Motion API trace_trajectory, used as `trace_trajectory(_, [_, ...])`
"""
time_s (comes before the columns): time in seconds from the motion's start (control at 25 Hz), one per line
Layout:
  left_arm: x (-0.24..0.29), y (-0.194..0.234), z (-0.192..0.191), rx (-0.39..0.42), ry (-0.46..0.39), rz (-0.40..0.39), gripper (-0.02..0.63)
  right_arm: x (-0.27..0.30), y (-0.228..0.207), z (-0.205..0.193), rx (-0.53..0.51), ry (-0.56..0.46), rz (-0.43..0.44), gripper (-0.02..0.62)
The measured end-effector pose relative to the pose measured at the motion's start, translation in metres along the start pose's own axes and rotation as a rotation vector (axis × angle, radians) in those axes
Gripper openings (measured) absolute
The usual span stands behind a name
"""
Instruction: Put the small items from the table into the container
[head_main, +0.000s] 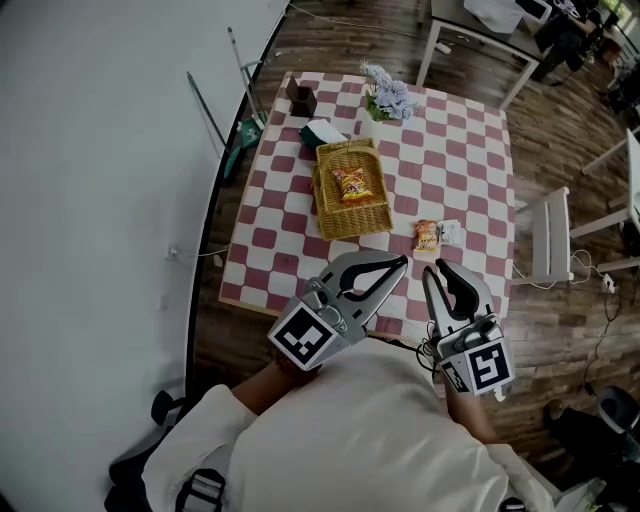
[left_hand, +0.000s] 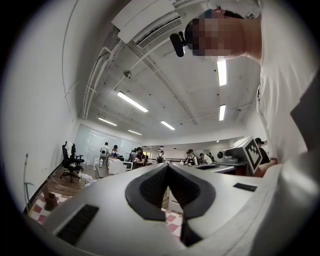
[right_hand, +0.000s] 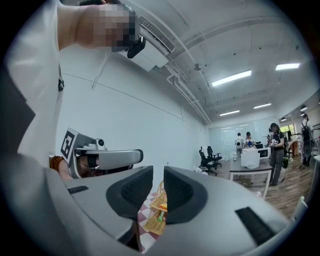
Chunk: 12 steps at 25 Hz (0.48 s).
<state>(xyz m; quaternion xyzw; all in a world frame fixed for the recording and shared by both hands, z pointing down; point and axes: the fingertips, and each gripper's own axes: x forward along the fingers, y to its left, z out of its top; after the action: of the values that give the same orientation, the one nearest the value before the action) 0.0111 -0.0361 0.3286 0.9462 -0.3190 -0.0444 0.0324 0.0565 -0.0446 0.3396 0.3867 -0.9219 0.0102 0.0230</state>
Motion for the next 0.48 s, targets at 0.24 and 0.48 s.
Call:
trace_trajectory(0.24, [0.005,-0.005,-0.001,-0.010,0.000,-0.022,0.031,-0.004,-0.002,-0.003,0.002,0.008,-0.007,0.081])
trace_trajectory(0.48, [0.012,-0.003,-0.008,-0.025,0.012,-0.023,0.029,-0.005,-0.011,-0.010,0.003,0.025,-0.021,0.081])
